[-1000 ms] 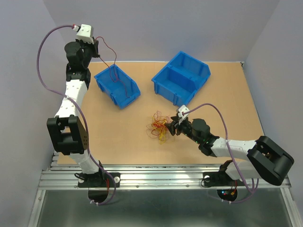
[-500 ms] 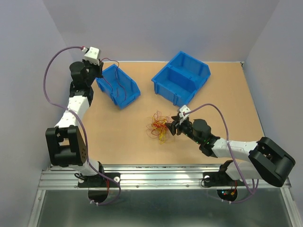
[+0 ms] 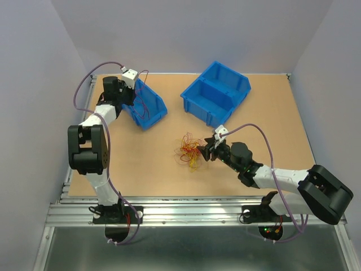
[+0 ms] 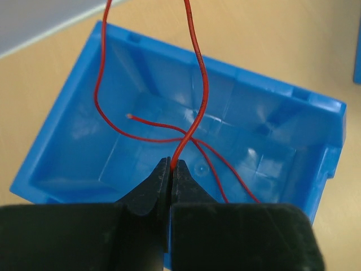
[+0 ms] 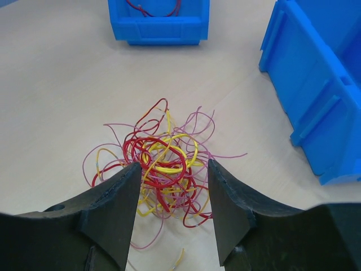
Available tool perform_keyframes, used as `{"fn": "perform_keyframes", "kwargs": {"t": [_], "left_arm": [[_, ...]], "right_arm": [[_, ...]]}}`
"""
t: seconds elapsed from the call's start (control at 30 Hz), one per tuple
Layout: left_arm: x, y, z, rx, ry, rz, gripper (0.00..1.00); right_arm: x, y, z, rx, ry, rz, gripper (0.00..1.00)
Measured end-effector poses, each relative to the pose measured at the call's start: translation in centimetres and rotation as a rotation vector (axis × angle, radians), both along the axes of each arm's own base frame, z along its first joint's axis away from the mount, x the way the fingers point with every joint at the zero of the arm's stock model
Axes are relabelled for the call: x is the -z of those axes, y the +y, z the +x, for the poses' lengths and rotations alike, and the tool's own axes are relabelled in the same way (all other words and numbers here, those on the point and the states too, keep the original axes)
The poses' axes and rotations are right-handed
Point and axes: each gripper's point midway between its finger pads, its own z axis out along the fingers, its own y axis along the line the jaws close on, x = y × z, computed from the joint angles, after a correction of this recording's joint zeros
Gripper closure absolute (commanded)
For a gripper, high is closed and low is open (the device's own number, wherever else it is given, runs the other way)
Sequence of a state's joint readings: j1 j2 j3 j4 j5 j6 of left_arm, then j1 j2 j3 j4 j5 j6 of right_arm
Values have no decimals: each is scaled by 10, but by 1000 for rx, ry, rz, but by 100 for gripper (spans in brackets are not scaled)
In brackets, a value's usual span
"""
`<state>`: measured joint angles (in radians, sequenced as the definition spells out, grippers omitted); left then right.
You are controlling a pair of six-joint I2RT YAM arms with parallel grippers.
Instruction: Untangle the cables
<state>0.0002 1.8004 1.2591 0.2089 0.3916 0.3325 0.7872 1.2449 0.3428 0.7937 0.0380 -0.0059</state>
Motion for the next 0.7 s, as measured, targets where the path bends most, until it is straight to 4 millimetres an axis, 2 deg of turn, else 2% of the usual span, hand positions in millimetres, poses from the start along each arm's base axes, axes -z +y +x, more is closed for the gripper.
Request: {"fn": "perform_keyframes", "kwargs": {"t": [0.1, 0.17, 0.27, 0.47, 0.7], "left_arm": [[7, 1, -6, 4, 32, 10, 100], [3, 2, -10, 7, 20, 25, 100], [-5, 0, -28, 11, -1, 66, 100], [-24, -4, -49, 18, -57, 130, 100], [-33, 7, -85, 5, -134, 196, 100]], "right_arm": [[0, 0, 0, 1, 0, 2, 44], [0, 0, 0, 2, 1, 3, 44], [0, 0, 0, 3, 1, 3, 44], [0, 0, 0, 4, 1, 2, 44], [3, 0, 0, 3, 7, -3, 44]]}}
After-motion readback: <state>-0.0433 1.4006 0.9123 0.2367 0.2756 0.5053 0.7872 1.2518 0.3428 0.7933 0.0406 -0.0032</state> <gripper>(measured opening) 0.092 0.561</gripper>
